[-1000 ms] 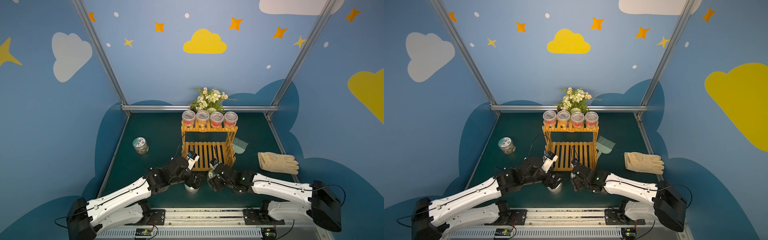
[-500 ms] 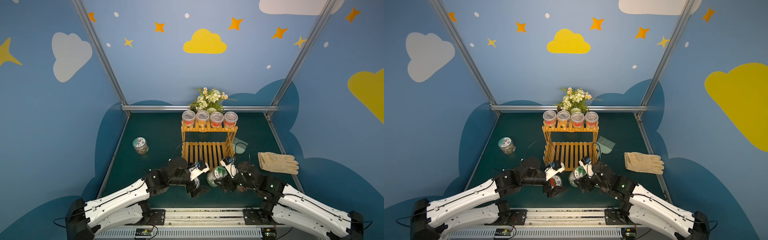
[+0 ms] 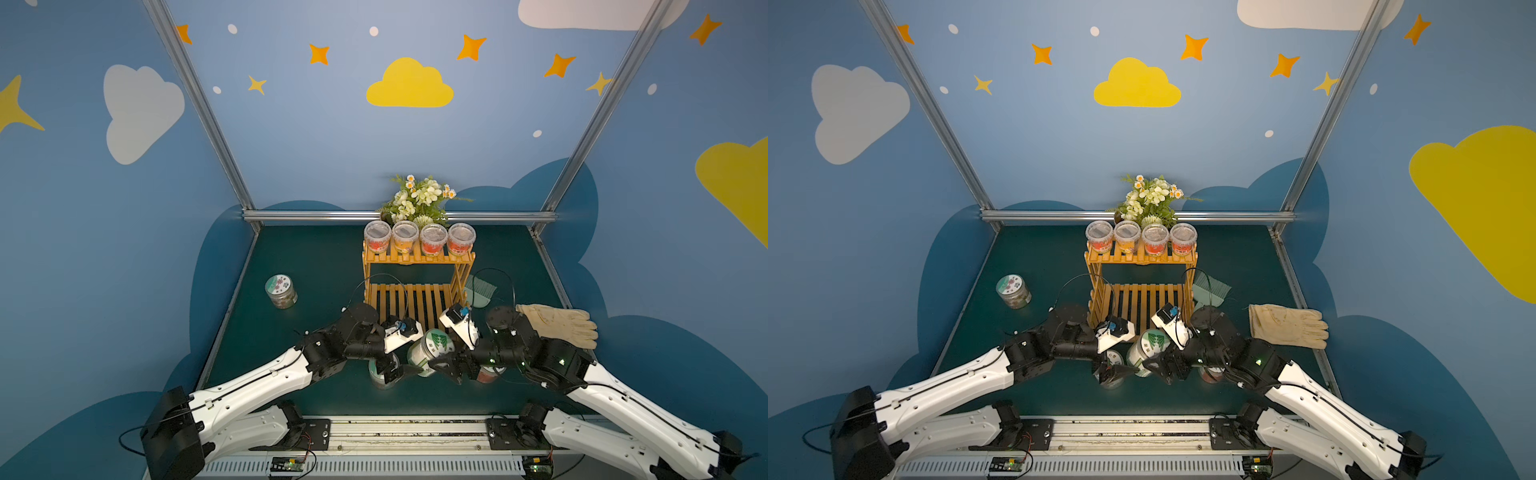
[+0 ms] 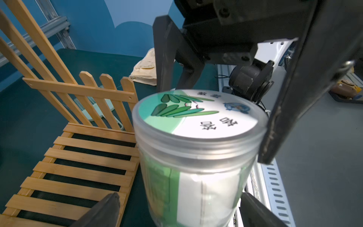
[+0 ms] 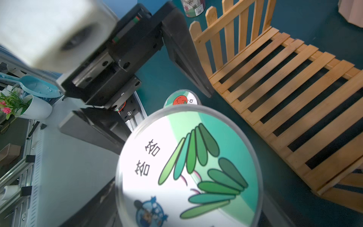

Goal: Place the seed container on the shelf
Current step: Pick up the seed jar at the center of the board.

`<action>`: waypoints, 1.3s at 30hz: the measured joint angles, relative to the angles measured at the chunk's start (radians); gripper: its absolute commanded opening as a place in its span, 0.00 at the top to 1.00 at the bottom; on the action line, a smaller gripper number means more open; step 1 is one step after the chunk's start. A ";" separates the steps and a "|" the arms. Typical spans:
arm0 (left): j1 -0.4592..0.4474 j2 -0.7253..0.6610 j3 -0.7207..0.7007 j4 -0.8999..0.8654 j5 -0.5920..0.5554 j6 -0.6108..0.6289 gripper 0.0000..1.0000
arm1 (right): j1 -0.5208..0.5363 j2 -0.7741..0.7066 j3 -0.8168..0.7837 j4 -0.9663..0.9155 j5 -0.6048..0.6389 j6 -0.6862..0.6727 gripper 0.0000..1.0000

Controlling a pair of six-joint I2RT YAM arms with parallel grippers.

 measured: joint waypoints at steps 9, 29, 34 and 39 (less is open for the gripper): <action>0.004 0.035 0.007 0.016 0.084 -0.060 0.04 | 0.004 0.066 0.008 0.015 -0.044 -0.022 0.22; 0.008 -0.045 -0.090 0.225 0.114 -0.288 0.23 | 0.004 -0.023 -0.013 0.243 -0.007 0.010 0.02; 0.008 -0.055 -0.090 0.269 0.136 -0.333 0.23 | 0.008 0.011 -0.013 0.302 -0.037 0.030 0.02; 0.008 -0.073 -0.090 0.302 0.131 -0.365 0.23 | 0.013 0.010 -0.042 0.361 -0.056 0.038 0.02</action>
